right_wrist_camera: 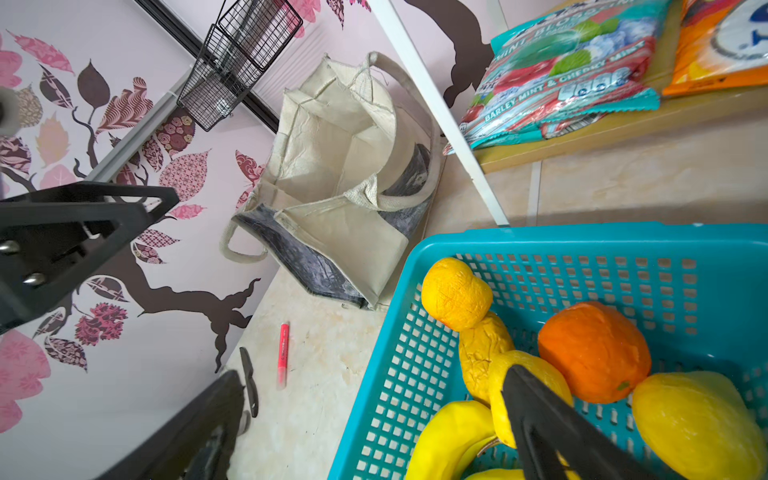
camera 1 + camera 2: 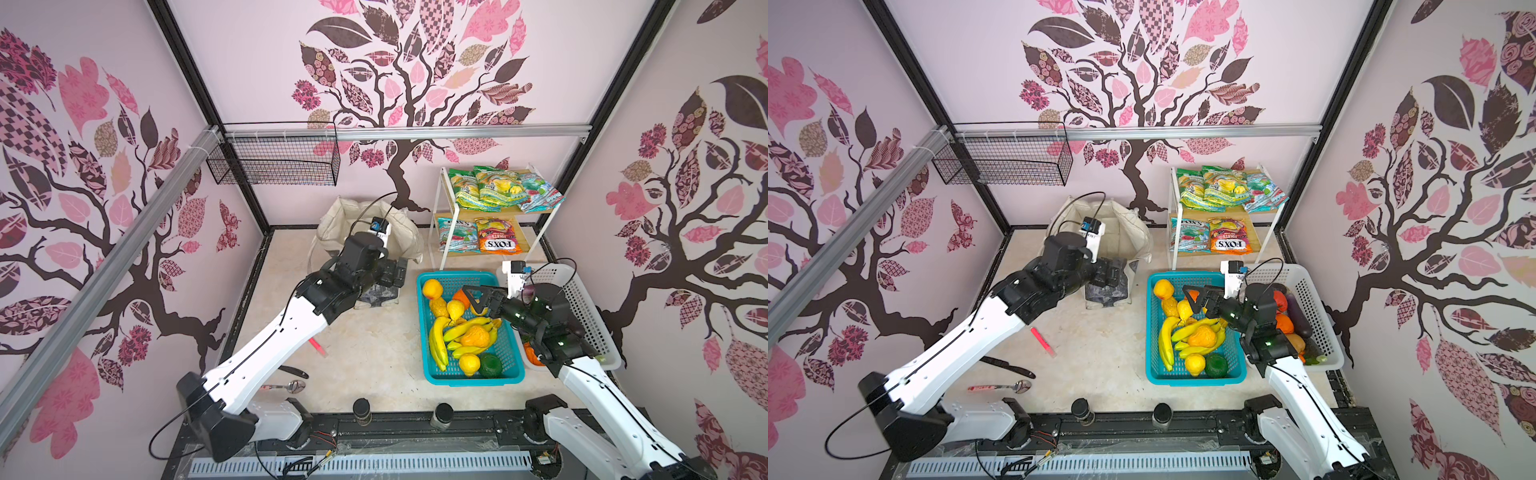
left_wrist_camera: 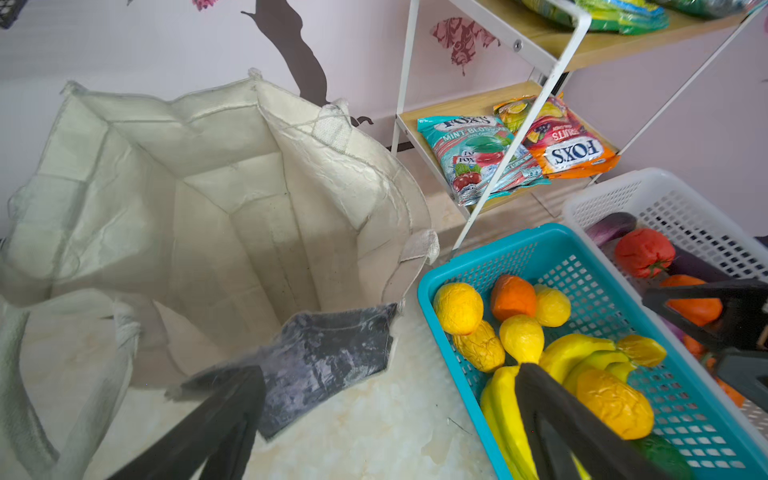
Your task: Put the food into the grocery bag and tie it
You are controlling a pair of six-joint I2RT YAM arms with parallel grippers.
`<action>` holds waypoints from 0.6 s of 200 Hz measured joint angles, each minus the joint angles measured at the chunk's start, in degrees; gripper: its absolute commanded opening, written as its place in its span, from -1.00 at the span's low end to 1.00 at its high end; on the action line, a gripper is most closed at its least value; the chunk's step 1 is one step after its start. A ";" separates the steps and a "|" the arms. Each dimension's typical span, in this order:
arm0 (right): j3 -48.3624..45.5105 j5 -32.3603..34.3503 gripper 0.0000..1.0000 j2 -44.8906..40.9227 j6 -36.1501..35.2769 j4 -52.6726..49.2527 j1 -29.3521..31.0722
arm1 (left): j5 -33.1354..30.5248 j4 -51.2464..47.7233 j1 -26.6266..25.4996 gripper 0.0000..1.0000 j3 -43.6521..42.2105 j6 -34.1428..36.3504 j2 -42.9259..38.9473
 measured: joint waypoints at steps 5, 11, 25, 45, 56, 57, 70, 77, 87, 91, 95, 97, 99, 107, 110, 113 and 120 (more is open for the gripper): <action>0.00 -0.28 1.00 0.02 0.55 0.33 0.00 | -0.07 -0.92 -0.04 0.96 1.42 0.63 1.53; 0.00 -0.70 1.00 0.02 1.18 0.72 0.00 | -0.22 -2.47 -0.09 0.96 3.41 1.57 3.61; 0.13 -1.46 1.00 0.02 1.88 1.16 0.00 | -0.52 -5.79 -0.17 0.96 8.61 3.61 8.85; 0.98 -1.55 0.99 0.07 2.05 0.85 0.00 | -0.92 -9.97 -0.28 0.95 15.80 6.36 15.78; 1.55 -1.18 1.00 0.04 1.68 0.37 0.00 | -1.07 -11.47 -0.39 0.96 18.75 7.76 18.95; 1.57 -1.09 1.00 0.04 1.64 0.37 0.00 | -1.07 -11.58 -0.39 0.95 18.91 7.80 19.15; 1.95 -0.17 1.00 -0.07 0.87 -0.57 -0.02 | -1.33 -13.81 -0.55 0.95 22.25 9.16 22.60; 2.16 0.33 0.99 -0.15 0.37 -1.46 -0.04 | -1.60 -15.34 -0.63 0.95 24.72 9.77 24.81; 2.51 1.18 1.00 -0.24 -0.39 -2.62 -0.07 | -2.16 -17.03 -0.72 0.93 28.33 10.49 27.91; 2.58 1.49 0.99 -0.26 -0.70 -2.95 -0.11 | -2.38 -17.53 -0.72 0.91 29.62 10.75 28.87; 2.64 1.79 1.00 -0.33 -1.01 -3.26 -0.11 | -2.56 -18.29 -0.76 0.89 31.19 10.95 30.18; 2.69 1.95 1.00 -0.35 -1.16 -3.41 -0.11 | -2.64 -18.49 -0.76 0.88 31.67 11.06 30.53; 2.69 2.03 1.00 -0.37 -1.20 -3.50 -0.09 | -2.82 -18.82 -0.79 0.88 32.39 11.17 31.17; 2.80 2.45 1.00 -0.48 -1.66 -4.04 -0.11 | -3.34 -20.06 -0.81 0.87 35.08 11.52 33.46; 2.89 2.64 0.99 -0.50 -1.90 -4.33 -0.11 | -3.61 -20.55 -0.85 0.86 36.04 11.72 34.21; 2.95 2.73 1.00 -0.50 -2.10 -4.61 -0.11 | -3.93 -21.09 -0.87 0.84 36.96 11.78 35.04; 3.26 3.06 1.00 -0.50 -2.51 -5.27 -0.11 | -4.70 -22.01 -0.92 0.80 38.64 12.00 36.63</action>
